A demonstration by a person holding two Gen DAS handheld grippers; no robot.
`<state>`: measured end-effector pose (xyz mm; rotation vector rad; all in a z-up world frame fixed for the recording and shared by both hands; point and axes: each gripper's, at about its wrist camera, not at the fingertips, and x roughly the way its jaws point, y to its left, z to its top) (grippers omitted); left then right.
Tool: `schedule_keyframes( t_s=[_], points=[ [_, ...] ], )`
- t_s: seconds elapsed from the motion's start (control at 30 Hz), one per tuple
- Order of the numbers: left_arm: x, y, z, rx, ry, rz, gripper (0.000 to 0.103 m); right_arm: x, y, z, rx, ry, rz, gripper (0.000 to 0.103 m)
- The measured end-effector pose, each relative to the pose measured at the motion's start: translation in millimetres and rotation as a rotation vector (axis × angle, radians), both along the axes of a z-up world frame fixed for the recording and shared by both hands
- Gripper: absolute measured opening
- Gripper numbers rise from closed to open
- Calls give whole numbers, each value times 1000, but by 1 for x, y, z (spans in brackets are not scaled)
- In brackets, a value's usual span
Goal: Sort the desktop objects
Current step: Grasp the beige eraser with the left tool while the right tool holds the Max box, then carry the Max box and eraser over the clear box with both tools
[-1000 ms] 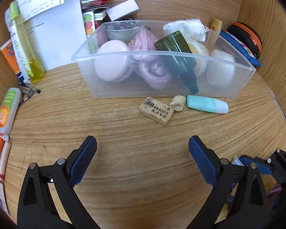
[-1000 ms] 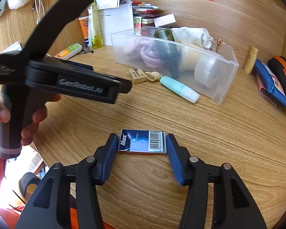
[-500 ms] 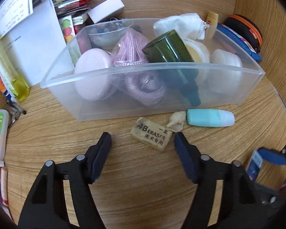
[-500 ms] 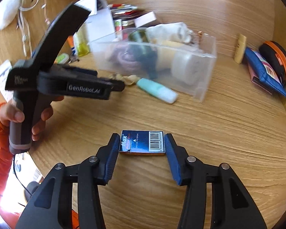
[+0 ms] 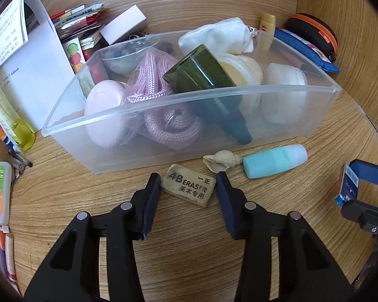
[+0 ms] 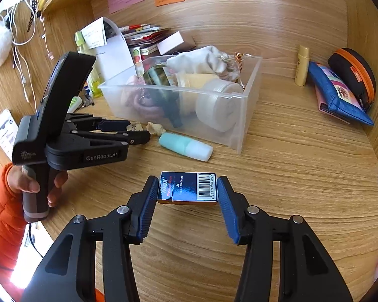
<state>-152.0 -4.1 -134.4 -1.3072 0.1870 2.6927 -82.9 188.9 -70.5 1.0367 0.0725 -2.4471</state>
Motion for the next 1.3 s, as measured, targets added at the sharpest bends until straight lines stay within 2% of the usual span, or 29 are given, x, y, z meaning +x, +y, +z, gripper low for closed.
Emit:
schedule_keyframes(
  t_s=[0.17,0.27,0.63,0.93,1.3],
  points=[
    [9,-5,1,9,8,13,44,-4,5,3,-10,-1,-14,44],
    [18,-7,8,11,40,36,44,-9,9,6,-16,2,-24,44],
    [47,-11,54,37,179,45,44,-22,10,23,-30,32,-35,44],
    [44,-20,75,72,231,65,44,-33,5,45,-29,89,-31,44],
    [16,-33,96,103,268,66,44,-64,-5,68,-36,142,-22,44]
  ],
)
